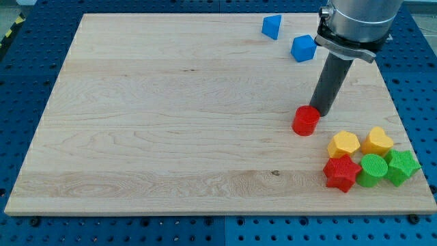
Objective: Move the red circle left to the yellow hexagon
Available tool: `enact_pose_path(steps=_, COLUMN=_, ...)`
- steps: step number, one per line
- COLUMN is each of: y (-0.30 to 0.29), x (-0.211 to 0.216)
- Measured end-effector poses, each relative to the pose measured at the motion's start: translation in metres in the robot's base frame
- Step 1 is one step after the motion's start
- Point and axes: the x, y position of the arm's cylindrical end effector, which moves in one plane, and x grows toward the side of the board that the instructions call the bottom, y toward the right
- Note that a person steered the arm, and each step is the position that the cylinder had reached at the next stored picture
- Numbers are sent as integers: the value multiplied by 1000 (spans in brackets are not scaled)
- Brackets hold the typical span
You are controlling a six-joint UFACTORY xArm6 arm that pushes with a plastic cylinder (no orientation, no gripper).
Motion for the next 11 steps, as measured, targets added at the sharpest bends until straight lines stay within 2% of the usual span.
enact_pose_path(steps=1, y=-10, x=-8)
enact_pose_path(steps=2, y=-27, x=3)
enact_pose_path(steps=3, y=-19, x=28)
enact_pose_path(steps=4, y=-27, x=29)
enact_pose_path(steps=6, y=-71, x=31)
enact_pose_path(steps=9, y=-57, x=69)
enact_pose_path(steps=11, y=-57, x=43)
